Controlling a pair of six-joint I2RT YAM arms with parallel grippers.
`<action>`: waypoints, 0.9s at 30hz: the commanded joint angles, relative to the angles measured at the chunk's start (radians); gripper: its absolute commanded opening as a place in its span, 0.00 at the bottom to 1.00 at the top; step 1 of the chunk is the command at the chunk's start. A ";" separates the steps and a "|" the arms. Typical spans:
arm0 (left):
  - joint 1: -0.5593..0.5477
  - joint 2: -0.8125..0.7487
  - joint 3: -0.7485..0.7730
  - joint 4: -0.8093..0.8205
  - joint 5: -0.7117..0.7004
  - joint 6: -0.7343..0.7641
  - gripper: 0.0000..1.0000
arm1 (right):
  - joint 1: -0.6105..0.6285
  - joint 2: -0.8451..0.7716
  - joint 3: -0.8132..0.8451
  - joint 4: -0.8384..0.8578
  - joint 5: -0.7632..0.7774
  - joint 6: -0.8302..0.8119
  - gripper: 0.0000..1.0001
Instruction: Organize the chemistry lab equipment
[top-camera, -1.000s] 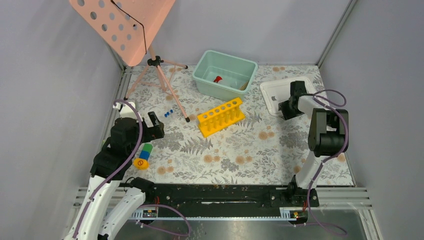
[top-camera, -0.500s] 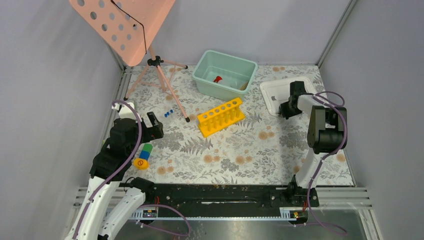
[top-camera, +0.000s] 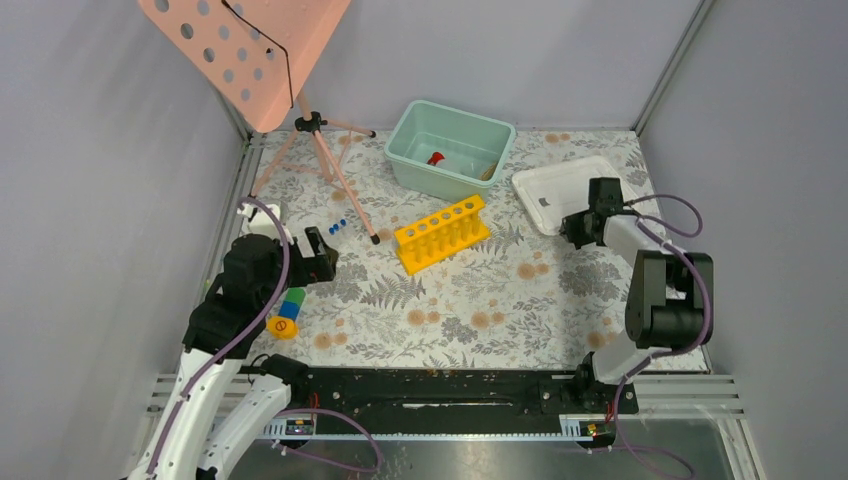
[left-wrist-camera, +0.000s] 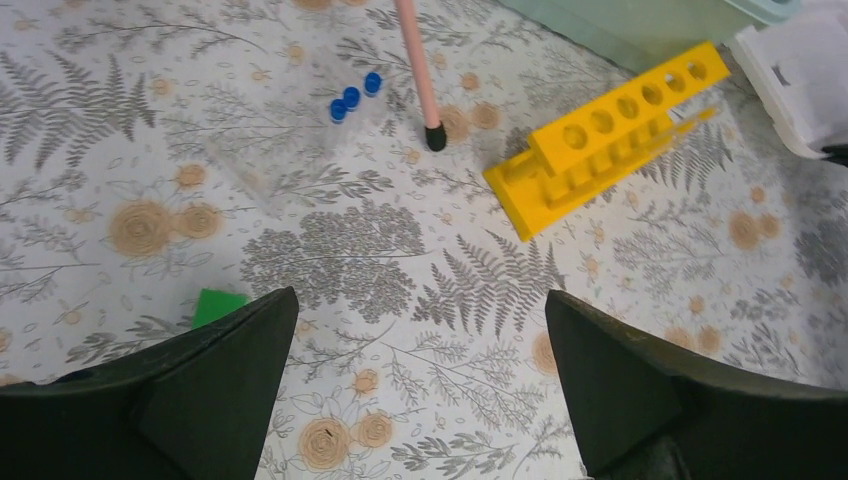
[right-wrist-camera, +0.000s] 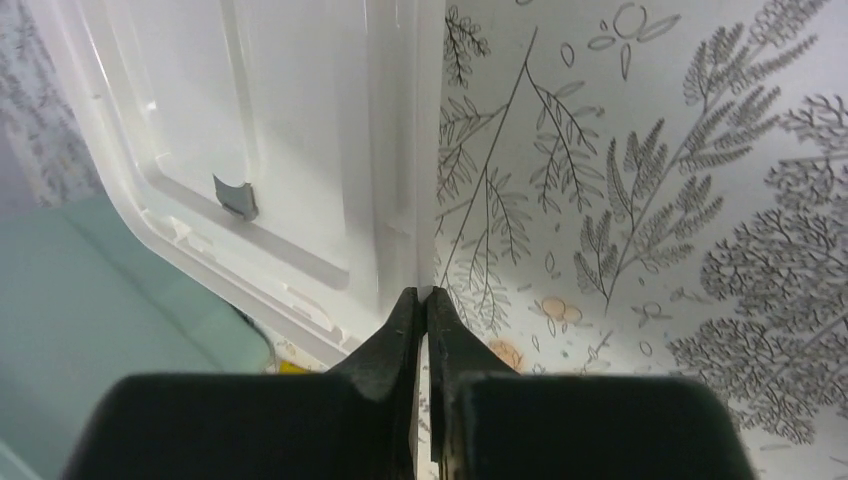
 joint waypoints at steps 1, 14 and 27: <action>-0.001 0.005 -0.007 0.072 0.154 0.032 0.96 | -0.009 -0.134 -0.068 0.117 -0.013 0.038 0.00; -0.002 0.061 -0.011 0.154 0.463 0.008 0.95 | -0.012 -0.523 -0.216 0.119 0.064 0.059 0.00; -0.036 0.177 0.024 0.357 0.730 -0.095 0.95 | 0.093 -0.736 -0.175 0.145 -0.236 -0.182 0.00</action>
